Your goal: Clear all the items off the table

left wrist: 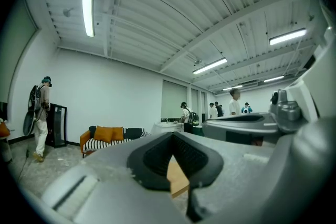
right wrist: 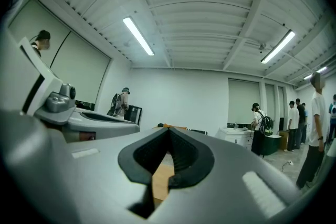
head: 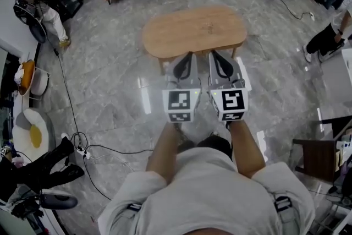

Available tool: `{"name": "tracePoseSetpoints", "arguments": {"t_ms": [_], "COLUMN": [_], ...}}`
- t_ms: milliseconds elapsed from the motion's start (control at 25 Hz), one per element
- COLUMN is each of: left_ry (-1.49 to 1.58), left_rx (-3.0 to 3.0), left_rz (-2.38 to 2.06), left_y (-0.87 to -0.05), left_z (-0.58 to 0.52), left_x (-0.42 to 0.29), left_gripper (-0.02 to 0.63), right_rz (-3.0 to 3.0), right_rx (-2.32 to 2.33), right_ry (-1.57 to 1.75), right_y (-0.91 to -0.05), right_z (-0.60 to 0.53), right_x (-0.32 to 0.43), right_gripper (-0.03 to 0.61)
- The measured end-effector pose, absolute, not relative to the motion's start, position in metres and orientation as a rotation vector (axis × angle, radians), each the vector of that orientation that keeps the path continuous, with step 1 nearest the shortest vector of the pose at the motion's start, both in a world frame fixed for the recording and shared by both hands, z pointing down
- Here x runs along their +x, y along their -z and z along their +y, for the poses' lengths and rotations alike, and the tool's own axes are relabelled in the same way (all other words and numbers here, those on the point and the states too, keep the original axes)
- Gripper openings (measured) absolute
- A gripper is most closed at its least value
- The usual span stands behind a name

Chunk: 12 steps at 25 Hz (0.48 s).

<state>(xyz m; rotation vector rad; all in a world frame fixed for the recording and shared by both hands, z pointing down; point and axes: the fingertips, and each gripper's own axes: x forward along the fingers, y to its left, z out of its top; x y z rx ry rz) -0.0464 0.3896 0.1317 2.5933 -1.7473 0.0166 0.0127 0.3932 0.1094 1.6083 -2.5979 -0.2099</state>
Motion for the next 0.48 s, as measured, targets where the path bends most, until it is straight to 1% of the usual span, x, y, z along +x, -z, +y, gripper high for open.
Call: {"name": "tracePoseSetpoints", "arguments": {"t_ms": [200, 480], "left_ry": [0.000, -0.042], "left_rx": [2.598, 2.592], "left_rz": [-1.715, -1.691], "left_y": [-0.134, -0.150], "left_z": [0.372, 0.327], "left_x": [-0.056, -0.044], "left_gripper": [0.020, 0.020], "right_rz": [-2.567, -2.568], "right_rx": [1.627, 1.660], "right_ry": [0.212, 0.127], "right_y": [-0.116, -0.133], "right_z": [0.380, 0.331], "right_x": [0.006, 0.027], "right_gripper": [0.006, 0.006]}}
